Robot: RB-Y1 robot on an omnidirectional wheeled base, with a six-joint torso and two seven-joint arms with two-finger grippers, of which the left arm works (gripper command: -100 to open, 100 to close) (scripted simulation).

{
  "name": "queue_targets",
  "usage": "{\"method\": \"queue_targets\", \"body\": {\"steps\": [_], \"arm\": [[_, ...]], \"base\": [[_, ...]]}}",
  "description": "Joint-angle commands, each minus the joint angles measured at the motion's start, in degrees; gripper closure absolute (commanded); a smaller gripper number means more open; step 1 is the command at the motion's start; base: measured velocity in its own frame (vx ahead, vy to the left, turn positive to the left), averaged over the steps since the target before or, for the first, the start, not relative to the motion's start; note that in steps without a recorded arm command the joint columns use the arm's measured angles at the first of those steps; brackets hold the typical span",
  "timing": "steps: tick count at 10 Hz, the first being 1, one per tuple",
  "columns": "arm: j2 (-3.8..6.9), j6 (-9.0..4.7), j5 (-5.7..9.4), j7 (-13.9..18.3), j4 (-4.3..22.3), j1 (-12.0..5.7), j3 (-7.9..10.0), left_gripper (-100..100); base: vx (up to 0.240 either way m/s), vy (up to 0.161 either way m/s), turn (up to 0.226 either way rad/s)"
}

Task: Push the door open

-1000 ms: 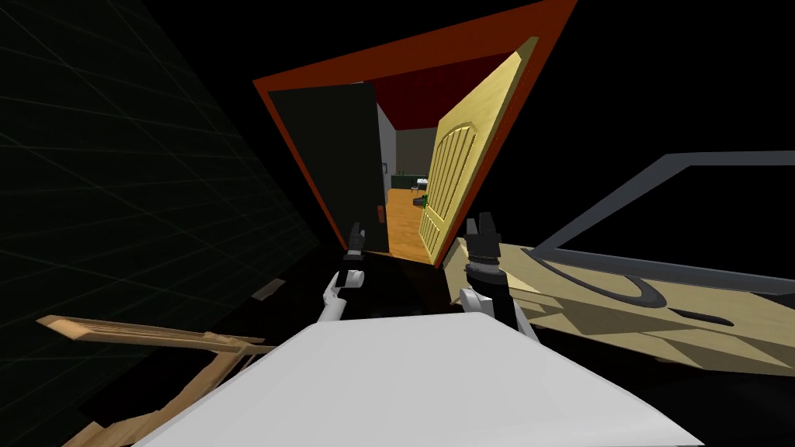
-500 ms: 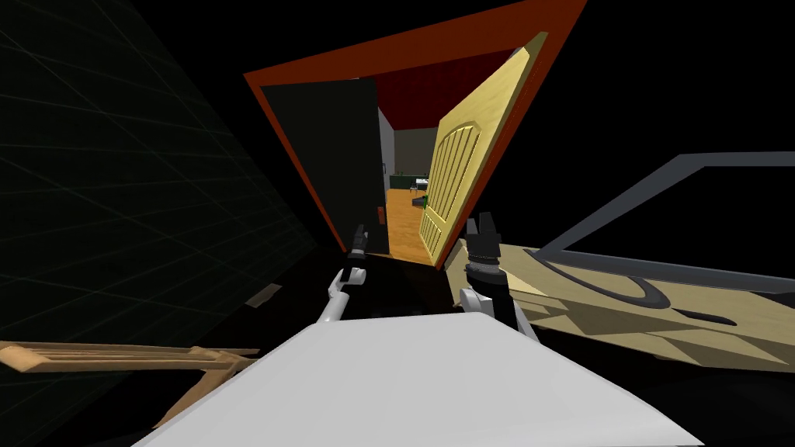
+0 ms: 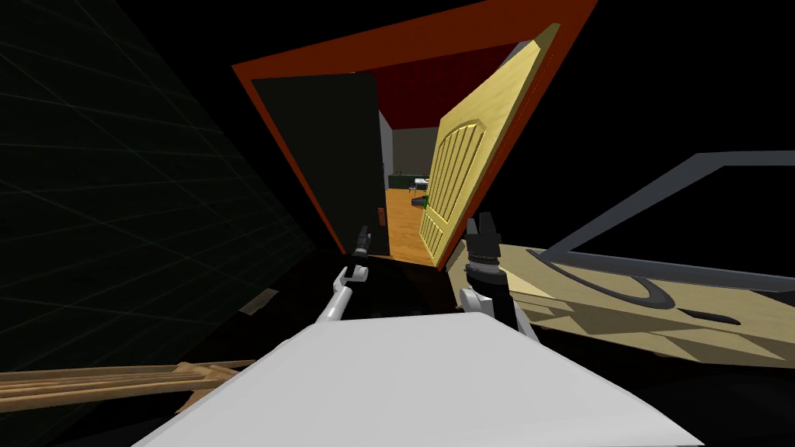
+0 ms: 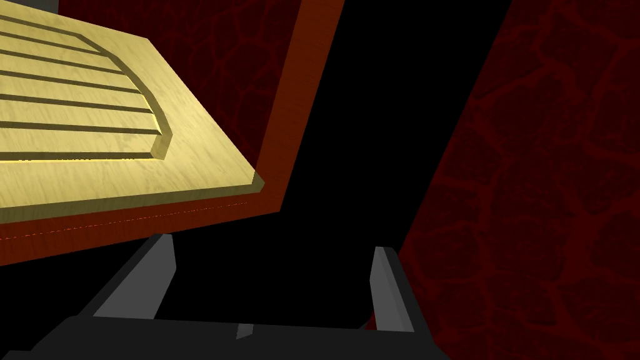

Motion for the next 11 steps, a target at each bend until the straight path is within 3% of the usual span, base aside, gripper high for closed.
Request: {"method": "queue_targets", "body": {"steps": [1,2,3,11], "arm": [[0.01,0.61,-0.02,0.37,2.55,-1.34,-0.11,-100],[0.01,0.73,-0.01,0.59,4.07,-2.42,-0.13,-100],[0.01,0.73,-0.01,0.59,4.49,-2.42,-0.13,-100],[-0.16,1.55,0.05,2.22,18.64,-10.3,-0.28,-100]], "base": [[0.098,0.068,-0.055],[0.093,0.074,-0.038],[0.062,0.057,-0.016],[0.079,0.065,-0.04]]}}
